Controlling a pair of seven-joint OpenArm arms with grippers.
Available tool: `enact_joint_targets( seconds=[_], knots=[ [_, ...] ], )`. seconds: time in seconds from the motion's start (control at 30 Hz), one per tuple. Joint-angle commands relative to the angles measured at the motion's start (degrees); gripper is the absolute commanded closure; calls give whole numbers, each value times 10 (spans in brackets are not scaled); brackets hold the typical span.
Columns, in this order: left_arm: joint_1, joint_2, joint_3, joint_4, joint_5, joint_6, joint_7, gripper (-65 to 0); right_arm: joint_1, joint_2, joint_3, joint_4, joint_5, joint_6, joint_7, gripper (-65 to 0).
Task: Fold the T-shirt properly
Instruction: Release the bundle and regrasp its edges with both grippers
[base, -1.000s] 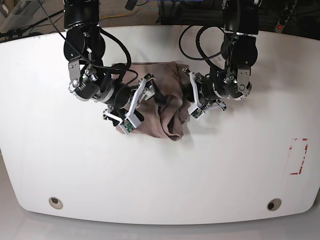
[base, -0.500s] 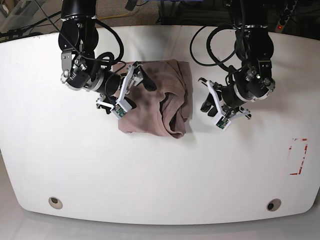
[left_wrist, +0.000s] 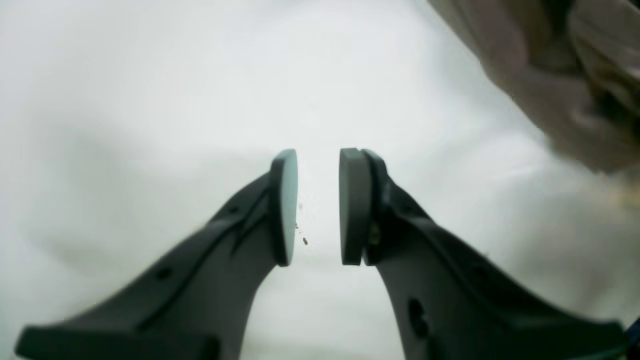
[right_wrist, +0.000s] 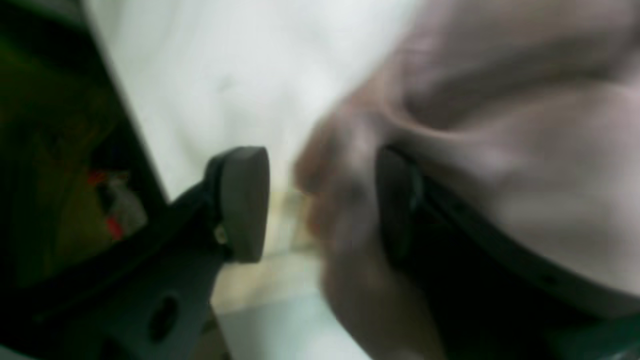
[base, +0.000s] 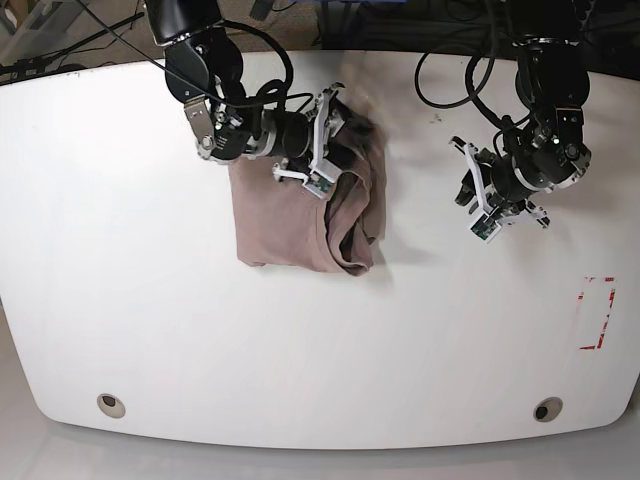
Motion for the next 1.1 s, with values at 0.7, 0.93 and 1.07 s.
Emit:
enact_joint_targets(
  seconds=[0.7,0.93,1.07],
  knots=[
    [-32,-11,137,31,-3,4,-18,-124,124,45,113,-21,14,7,16,-308],
    [-16,-11,134,34,-3,2,-18,-122,163,21,58,-88,13,3,22,-306],
    [-4,-25,124,36,-4,1,-18,-122,164,-9,7,-134,13,2,65,-306]
  ],
)
